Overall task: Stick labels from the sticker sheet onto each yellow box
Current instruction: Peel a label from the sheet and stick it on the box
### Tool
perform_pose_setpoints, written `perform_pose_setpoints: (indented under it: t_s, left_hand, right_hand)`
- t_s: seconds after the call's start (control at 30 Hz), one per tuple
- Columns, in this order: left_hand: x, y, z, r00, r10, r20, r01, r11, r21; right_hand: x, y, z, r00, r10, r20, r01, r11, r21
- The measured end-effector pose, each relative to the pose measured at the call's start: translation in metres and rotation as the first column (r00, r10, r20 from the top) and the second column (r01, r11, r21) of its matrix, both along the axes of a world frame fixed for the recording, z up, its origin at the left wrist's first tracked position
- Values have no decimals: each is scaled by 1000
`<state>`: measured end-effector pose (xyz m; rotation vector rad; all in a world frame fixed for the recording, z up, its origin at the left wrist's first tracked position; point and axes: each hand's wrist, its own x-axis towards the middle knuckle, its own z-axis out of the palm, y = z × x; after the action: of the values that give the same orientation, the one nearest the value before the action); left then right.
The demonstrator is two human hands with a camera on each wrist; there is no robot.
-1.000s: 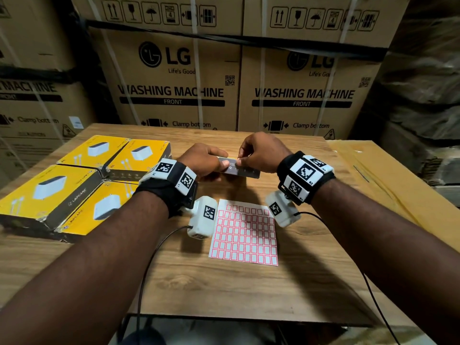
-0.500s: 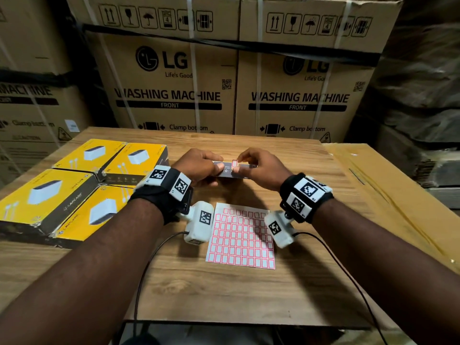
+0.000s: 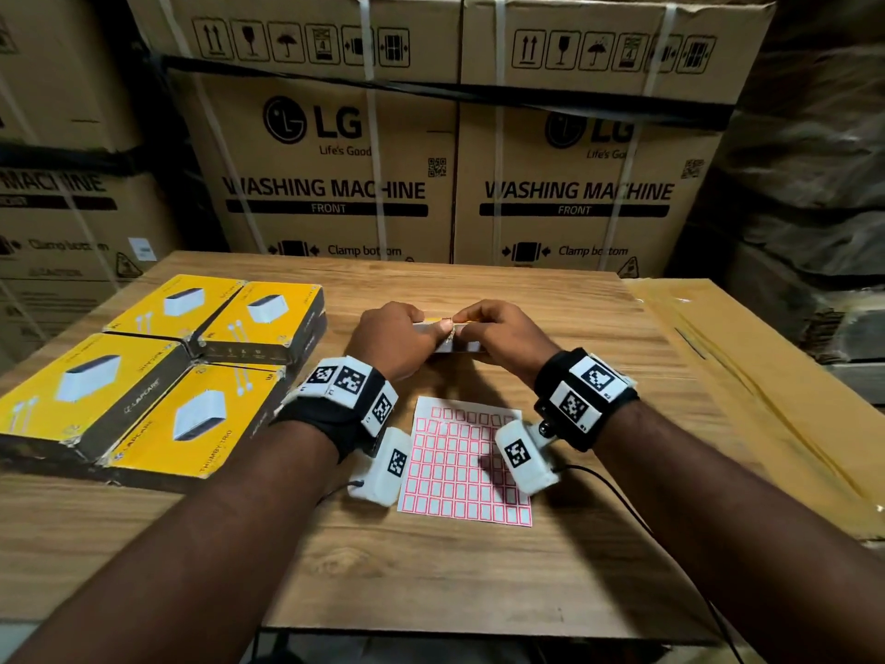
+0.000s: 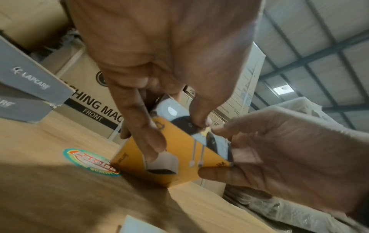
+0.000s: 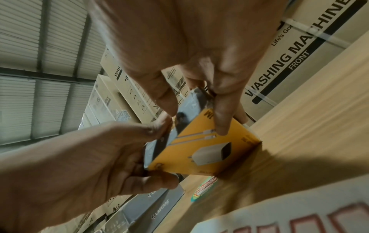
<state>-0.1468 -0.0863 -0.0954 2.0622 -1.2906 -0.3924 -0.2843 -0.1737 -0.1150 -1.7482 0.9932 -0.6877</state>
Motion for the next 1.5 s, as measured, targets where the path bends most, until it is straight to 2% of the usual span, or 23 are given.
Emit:
perform_pose_setpoints:
  t_s: [0.07,0.17,0.27,0.37,0.53,0.67,0.77,0.97,1.17,1.27,1.37,1.43,1.5]
  left_hand:
    - [-1,0,0,998,-5,61,5,1000,-1]
    - [1,-2,1,994,-78,76,75,996,38]
    - [6,-3,3,986,-165,23,163,984,71]
    - [8,-4,2,979,-185,-83,189,981,43]
    - [6,-7,0,969,-133,-207,135,991,-5]
    - [5,-13,-2,923,-106,-370,104,994,-27]
    - [2,-16,3,913,-104,-394,83,994,-71]
    - [1,-32,1,895,0,-445,-131,956,-263]
    - [4,-41,-3,781,-4,-625,-261,907,-331]
    - [9,-45,-8,736,-7,-677,-300,893,-335]
    - [3,-37,-3,758,-42,-651,-272,886,-374]
    - [-1,-31,0,812,-41,-582,-248,878,-409]
    - [-5,-28,0,847,-56,-528,-214,874,-437]
  right_hand:
    - [-2,0,-1,1000,-3,0,3,1000,-13]
    - [-5,0,-1,1000,-21,-7,21,999,-33]
    - [-6,-1,-2,997,-62,-42,57,992,-110]
    - [-7,-2,-1,995,-85,-44,78,987,-137]
    - [-9,-1,-1,998,-42,-51,36,992,-121]
    - [-12,5,3,997,-72,-23,66,979,-191]
    - [-13,8,7,995,-102,14,101,953,-287]
    - [-9,15,18,975,-129,179,193,892,-408]
    - [-8,20,21,970,-100,222,200,848,-491]
    - [-9,20,19,963,-71,260,182,884,-431]
    - [-10,17,16,940,-151,305,245,921,-301]
    - [-9,13,17,931,-227,284,275,952,-138]
    - [-9,8,21,924,-182,338,142,980,138]
